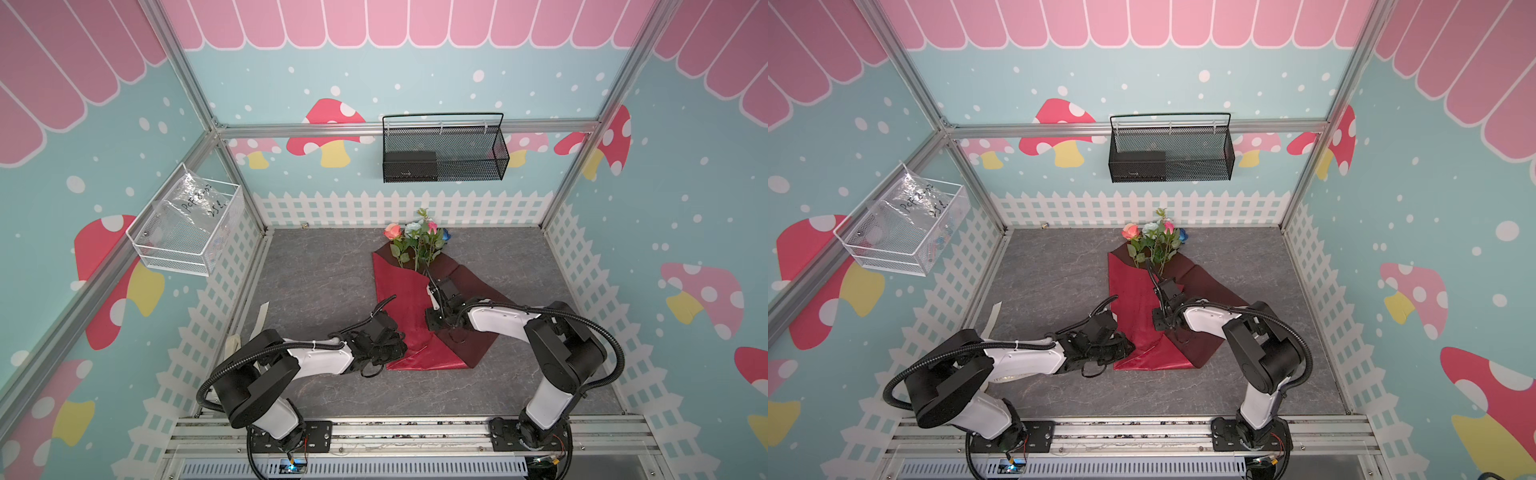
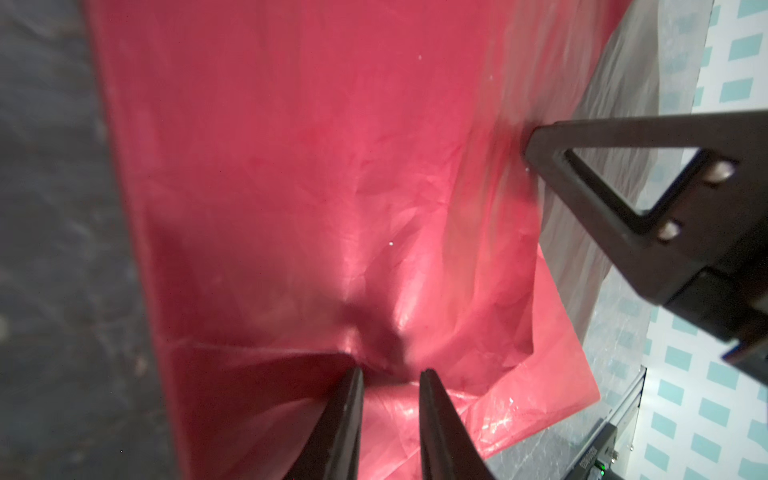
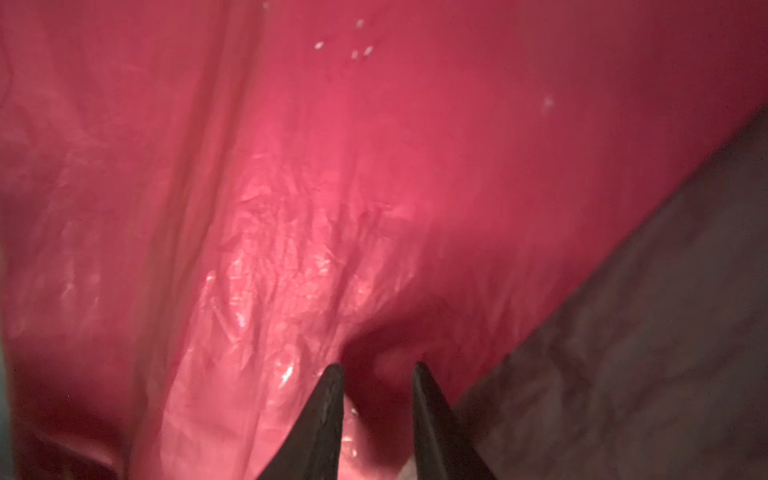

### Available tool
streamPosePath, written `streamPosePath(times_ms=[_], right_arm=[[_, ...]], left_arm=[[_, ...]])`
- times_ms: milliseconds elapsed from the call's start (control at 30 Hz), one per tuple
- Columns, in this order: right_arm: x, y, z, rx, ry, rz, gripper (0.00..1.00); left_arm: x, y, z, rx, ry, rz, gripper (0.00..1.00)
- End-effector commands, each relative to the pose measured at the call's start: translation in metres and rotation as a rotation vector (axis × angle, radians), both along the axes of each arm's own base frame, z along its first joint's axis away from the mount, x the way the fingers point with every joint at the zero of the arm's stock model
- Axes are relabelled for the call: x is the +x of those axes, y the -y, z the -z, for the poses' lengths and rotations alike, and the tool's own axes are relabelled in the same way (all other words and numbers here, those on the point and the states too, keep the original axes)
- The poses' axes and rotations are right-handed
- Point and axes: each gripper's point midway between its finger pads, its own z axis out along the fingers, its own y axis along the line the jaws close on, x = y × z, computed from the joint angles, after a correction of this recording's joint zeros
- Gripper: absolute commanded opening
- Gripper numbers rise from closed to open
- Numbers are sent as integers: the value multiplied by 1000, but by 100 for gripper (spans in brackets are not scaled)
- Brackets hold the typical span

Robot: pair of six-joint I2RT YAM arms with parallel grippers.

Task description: Tie the bouquet of fake flowers

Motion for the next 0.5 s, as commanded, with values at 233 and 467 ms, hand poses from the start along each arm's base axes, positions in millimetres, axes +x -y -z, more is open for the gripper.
streamPosePath(times_ms=[233,467], right_arm=[[-52,33,-52,99,-13,84,36],[-120,37,-58,302,-114,166,45]], left_arm=[[-7,10,-12,-7,26,40,34],[-1,33,-31,-61,89,135,36]])
